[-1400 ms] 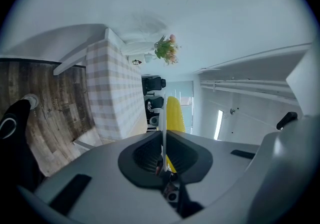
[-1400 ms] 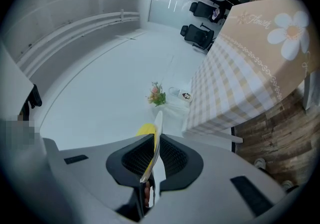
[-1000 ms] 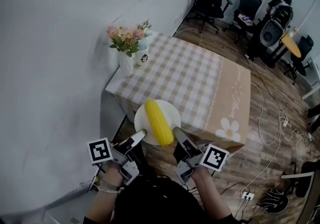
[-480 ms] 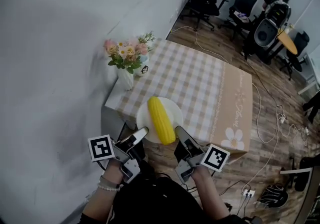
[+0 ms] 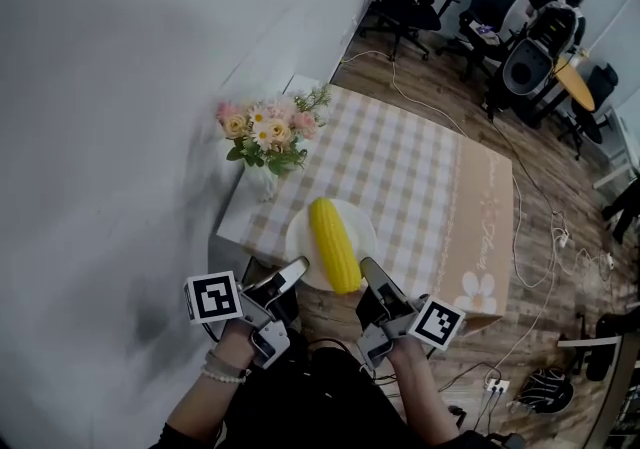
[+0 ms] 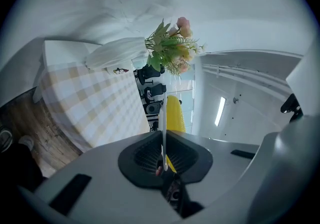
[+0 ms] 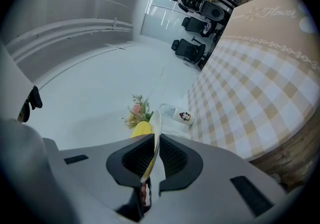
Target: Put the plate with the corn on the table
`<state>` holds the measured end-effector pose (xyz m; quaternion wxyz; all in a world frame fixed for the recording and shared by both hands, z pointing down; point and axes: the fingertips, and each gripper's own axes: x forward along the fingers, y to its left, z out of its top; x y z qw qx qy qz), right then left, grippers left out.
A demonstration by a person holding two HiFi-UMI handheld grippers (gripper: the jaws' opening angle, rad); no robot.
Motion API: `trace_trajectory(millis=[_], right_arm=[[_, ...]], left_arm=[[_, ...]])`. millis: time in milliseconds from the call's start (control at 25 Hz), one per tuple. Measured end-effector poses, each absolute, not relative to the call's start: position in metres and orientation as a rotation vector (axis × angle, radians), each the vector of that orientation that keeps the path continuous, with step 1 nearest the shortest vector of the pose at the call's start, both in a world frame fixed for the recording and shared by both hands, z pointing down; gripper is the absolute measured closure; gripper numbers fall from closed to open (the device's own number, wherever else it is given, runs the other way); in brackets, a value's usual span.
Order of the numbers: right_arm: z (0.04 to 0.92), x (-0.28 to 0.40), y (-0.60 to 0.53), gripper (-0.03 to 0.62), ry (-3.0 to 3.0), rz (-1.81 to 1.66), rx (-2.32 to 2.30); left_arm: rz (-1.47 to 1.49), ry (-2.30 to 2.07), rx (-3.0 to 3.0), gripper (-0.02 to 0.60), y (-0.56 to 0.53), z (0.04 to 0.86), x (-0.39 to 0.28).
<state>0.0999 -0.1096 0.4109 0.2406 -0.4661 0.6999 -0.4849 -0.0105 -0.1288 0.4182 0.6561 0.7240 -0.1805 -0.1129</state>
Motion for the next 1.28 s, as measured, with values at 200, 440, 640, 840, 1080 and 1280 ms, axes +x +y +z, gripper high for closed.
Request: trace_trajectory(millis=[200,440,640,840,1080,1280], right_arm=[[0.432,0.091,-0.101,0.534,1.892,-1.331,-1.305],[0.437,0.105,-0.112,0.534,1.904,-1.346,-1.329],[0.435,0.114,-0.124,0.534,1.951,-1.366,-1.292],[0.439,0.120,-0.136,0.534,1.988,-1.381,-1.268],[0.455,0.126,-0.147,0.534,2.008,-1.410,-1.260],[0.471,0.131,-0.158,0.536,1.992,-1.444,-1.272]], left_arm=[[-0.256,-0.392,1.644,0.554,-0.123,0.439,-0.019],[-0.240,-0.392,1.664,0.554,-0.136,0.444,-0.005],[-0.261,-0.415,1.631,0.555,-0.142,0.443,0.005],[-0.281,-0.443,1.612,0.555,-0.150,0.450,0.010],[-0.266,-0.465,1.610,0.555,-0.161,0.468,0.017],[-0.242,-0.465,1.608,0.556,-0.173,0.482,0.024]])
